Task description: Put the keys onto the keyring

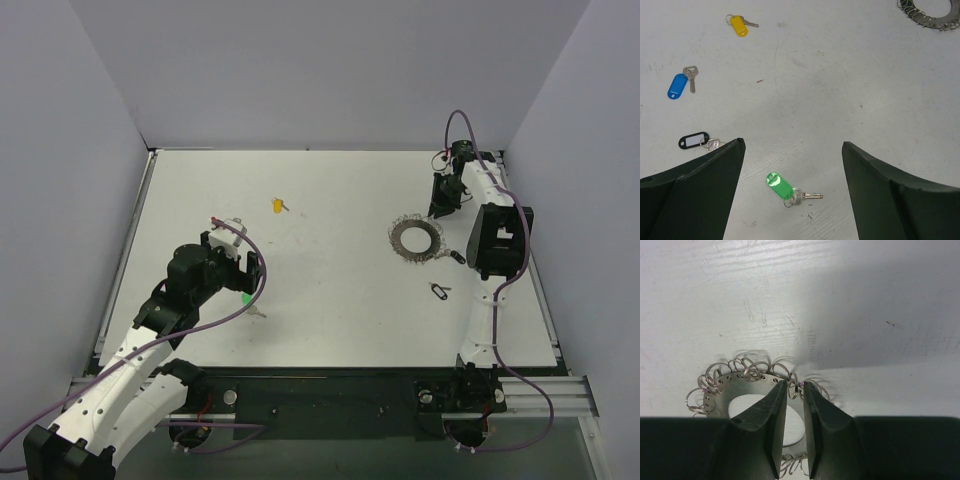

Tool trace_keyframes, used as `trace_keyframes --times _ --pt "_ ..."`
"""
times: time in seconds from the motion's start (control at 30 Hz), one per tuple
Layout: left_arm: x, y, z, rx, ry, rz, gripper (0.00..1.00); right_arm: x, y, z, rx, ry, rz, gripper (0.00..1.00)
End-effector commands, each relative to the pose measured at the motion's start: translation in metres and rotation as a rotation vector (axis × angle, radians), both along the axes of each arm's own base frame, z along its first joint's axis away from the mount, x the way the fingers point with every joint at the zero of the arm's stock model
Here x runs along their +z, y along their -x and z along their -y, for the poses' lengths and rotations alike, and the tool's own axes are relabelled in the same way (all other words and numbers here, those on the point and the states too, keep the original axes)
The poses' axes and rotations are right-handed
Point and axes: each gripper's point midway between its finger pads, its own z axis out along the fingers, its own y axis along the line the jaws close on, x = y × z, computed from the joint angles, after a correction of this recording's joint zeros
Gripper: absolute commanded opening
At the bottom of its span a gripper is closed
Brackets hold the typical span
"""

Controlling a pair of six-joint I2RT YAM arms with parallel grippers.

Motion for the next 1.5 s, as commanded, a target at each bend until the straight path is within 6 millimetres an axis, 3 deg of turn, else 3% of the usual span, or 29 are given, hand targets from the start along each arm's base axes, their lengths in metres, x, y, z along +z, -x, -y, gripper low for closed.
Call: trace_keyframes --times 0.0,0.33,1.47 --pt "0.01 -0.0046 0.0025 -0.01 0.015 0.043 0.89 0.016 0.0072 -0.0012 -0.014 -0.006 0.001 0.16" --pt "0.0108 -0.0049 0.0023 -0.008 0.017 0.044 0.89 0.0124 0.0098 -0.0024 -0.012 -0.012 -0.011 0.11" --pt "0.01 -0.0048 0.0021 -0.009 0.015 0.043 0.89 0.0075 0.0121 -0.0042 -0.005 -0.018 -0.027 0.08"
